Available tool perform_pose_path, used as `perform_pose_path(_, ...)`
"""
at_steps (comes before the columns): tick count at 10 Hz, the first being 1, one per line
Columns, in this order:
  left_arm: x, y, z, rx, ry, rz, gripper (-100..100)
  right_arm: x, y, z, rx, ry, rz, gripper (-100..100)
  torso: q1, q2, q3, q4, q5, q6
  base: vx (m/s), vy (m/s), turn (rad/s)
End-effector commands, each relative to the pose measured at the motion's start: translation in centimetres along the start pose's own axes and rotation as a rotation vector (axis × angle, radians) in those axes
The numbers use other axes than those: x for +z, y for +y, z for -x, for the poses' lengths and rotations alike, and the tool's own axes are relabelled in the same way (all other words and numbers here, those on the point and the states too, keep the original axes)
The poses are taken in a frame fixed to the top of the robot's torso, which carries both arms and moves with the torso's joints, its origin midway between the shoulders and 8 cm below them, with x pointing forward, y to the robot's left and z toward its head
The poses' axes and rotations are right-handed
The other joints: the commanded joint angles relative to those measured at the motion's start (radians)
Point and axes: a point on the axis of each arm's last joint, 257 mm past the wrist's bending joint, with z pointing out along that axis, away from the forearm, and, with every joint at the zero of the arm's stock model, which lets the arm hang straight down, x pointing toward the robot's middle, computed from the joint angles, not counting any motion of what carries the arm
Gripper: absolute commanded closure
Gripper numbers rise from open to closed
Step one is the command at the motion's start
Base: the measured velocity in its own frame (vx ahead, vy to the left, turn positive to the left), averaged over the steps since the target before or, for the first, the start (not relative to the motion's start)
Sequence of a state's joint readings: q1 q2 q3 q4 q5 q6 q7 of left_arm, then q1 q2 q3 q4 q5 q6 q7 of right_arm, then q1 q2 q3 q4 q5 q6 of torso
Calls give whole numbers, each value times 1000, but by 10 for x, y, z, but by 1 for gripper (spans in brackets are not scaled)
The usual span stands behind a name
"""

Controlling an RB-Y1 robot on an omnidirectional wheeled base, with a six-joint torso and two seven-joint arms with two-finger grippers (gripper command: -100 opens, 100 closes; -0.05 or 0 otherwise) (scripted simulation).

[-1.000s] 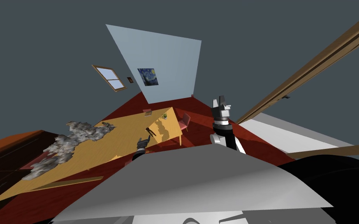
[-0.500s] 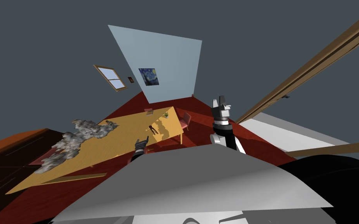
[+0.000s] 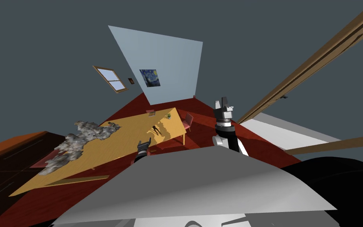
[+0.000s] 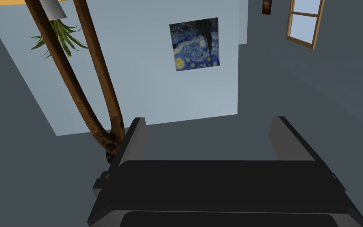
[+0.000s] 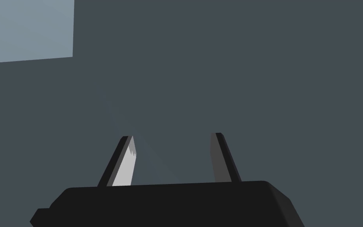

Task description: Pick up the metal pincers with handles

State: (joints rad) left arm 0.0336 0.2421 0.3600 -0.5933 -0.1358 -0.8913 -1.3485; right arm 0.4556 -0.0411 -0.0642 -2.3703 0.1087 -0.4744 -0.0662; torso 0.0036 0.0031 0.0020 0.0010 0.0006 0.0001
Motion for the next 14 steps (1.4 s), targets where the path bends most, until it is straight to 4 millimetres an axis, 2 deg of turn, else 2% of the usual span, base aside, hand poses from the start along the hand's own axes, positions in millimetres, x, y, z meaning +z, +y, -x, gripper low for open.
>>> perform_pose_path(1, 1, -6, 0, 11, -2, 5, -100, 0, 0, 0, 0, 0, 0, 0, 0, 0, 0, 0, 0, 0, -43, 46, -58)
perform_pose_path(5, 2, -66, -11, -9, 12, -27, -100, 0, 0, 0, 0, 0, 0, 0, 1, -6, -3, -1, 0, 0, 24, 63, -149)
perform_pose_path(7, 2, -66, -11, -9, 12, -27, -100, 0, 0, 0, 0, 0, 0, 0, -1, -7, -4, -2, 0, 0, 39, 25, -20)
perform_pose_path(8, 1, -93, -14, -26, 20, -45, -100, 0, 0, 0, 0, 0, 0, 0, -2, -6, -3, -1, -1, 0, 45, 25, -146)
perform_pose_path(10, 1, -93, -14, -26, 20, -45, -100, 0, 0, 0, 0, 0, 0, 0, -2, -6, -4, -1, 0, 0, 32, 29, -38)
perform_pose_path(11, 0, -114, -16, -44, 25, -57, -100, 0, 0, 0, 0, 0, 0, 0, -2, -5, -3, -1, -1, 0, 35, 30, -70)
perform_pose_path(13, 0, -112, -16, -43, 26, -55, -100, 0, 0, 0, 0, 0, 0, 0, -2, -6, -3, -1, -1, 0, 24, 18, -33)
perform_pose_path(14, 0, -112, -15, -42, 25, -55, 0, 0, 0, 0, 0, 0, 0, 0, -3, -5, -3, -1, -1, 0, 0, 0, 0)
